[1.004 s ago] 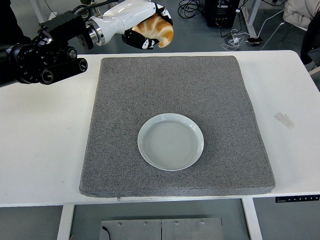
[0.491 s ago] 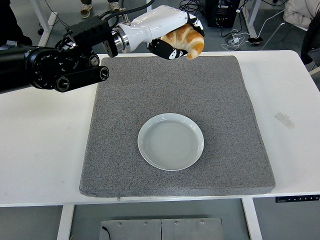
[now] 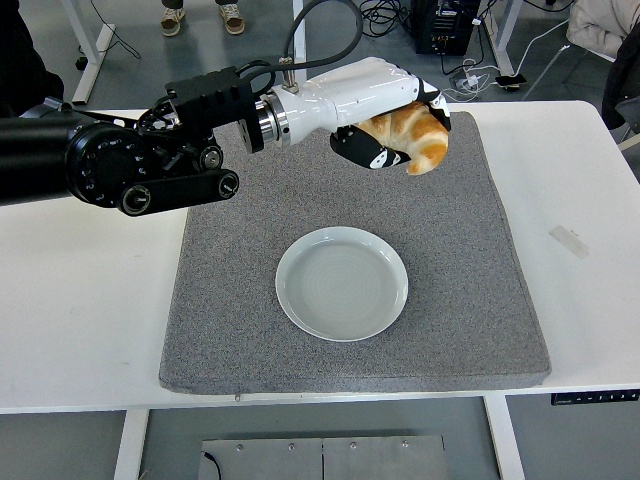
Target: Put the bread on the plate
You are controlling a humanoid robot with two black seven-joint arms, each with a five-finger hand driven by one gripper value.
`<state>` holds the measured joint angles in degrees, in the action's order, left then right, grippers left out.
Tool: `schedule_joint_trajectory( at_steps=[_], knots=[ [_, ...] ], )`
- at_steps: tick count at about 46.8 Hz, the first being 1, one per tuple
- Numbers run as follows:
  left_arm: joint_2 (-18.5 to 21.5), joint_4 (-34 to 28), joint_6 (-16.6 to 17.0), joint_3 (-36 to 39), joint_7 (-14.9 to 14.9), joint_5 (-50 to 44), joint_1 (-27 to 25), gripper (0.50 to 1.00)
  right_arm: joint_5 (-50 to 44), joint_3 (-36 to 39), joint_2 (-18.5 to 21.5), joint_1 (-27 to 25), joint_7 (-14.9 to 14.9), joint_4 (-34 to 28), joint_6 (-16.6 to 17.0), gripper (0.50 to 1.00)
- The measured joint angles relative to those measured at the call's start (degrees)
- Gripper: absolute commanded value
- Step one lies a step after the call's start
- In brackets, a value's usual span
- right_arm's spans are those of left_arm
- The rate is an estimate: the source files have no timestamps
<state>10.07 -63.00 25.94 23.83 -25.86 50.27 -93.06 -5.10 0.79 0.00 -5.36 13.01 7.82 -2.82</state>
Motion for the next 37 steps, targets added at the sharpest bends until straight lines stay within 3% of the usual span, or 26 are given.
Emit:
schedule_joint_trajectory(
  at_steps=[10,22,37],
  knots=[
    [-0.2,-0.7,0.9,0.6,-0.2,3.8,1.0,0.500,0.0,0.0,0.0,0.0,0.0,0.0,0.0,1.000],
    [-0.4,-0.9,8.7,4.8,-0.9,5.9,4.5,0.500,0.0,0.0,0.0,0.0,0.0,0.0,0.0,1.000],
    [-1.1,-0.9,9.1,7.7,-1.1,7.2,8.4,0.500,0.0,0.0,0.0,0.0,0.0,0.0,0.0,1.000]
  ],
)
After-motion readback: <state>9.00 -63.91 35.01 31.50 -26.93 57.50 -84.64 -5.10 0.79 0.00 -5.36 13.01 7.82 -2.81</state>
